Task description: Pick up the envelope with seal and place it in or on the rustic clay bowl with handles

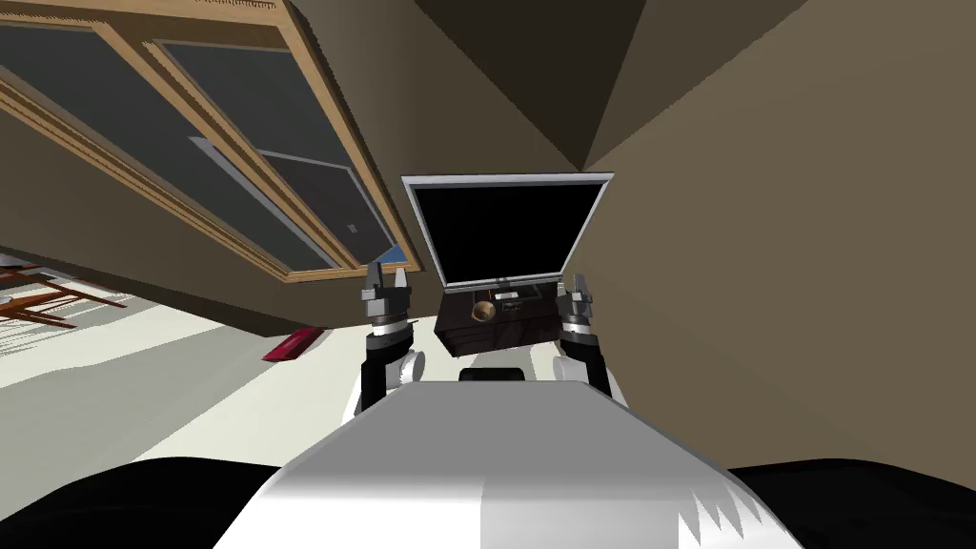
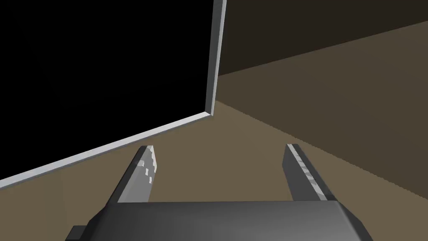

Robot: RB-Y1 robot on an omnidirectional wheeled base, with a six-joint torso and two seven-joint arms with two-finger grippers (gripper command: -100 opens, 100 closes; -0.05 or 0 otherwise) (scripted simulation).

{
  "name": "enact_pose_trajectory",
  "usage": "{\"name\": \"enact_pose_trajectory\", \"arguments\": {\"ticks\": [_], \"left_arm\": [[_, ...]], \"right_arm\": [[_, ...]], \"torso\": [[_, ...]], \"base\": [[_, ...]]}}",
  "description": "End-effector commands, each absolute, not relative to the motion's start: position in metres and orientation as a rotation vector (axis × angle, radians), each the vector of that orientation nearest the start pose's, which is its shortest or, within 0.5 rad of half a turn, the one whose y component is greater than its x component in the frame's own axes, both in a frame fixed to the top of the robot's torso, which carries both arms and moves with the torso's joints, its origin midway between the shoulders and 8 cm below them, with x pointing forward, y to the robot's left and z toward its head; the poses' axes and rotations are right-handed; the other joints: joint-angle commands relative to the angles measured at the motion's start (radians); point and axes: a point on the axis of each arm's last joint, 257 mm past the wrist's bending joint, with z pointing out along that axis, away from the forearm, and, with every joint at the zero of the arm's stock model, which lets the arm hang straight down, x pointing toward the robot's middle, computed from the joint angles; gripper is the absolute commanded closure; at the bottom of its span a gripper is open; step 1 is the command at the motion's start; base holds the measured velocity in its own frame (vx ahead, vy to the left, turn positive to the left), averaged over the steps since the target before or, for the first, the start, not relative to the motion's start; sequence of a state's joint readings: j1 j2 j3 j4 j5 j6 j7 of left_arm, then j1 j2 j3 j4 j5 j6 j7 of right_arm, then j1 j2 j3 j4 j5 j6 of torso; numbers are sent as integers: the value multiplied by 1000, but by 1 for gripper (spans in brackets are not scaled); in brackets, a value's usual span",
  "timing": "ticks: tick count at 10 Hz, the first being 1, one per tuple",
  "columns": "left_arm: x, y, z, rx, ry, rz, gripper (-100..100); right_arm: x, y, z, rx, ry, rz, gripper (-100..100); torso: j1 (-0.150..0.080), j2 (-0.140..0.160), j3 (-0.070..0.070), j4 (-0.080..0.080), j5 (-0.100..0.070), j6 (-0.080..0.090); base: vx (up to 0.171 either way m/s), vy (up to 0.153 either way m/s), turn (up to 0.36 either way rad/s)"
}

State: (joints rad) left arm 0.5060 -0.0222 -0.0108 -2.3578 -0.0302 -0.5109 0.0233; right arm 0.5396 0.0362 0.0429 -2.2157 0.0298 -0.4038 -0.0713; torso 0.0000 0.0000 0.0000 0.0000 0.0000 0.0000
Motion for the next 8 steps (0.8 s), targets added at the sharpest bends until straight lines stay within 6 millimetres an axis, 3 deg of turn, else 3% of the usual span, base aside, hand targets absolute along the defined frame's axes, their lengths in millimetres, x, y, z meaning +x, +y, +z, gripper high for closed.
{"name": "enact_pose_trajectory", "arguments": {"ticks": [1,5,6,8], "left_arm": [[325,271,59,-596,547,-1330,0],[325,271,59,-596,547,-1330,0],[325,271,59,-596,547,-1330,0],[325,271,59,-596,547,-1330,0]], "right_arm": [[369,-272,-48,856,758,1323,-100],[368,-267,-108,891,952,1287,-100],[368,-267,-108,885,960,1286,-100],[360,-268,-153,931,1085,1250,-100]], "torso": [[0,0,0,0,0,0],[-8,2,1,0,-2,0],[-9,2,1,0,-2,0],[-7,2,1,0,-2,0]], "base": [[-2,-27,98],[-22,-94,207],[-31,-100,103],[-26,-101,271]]}}
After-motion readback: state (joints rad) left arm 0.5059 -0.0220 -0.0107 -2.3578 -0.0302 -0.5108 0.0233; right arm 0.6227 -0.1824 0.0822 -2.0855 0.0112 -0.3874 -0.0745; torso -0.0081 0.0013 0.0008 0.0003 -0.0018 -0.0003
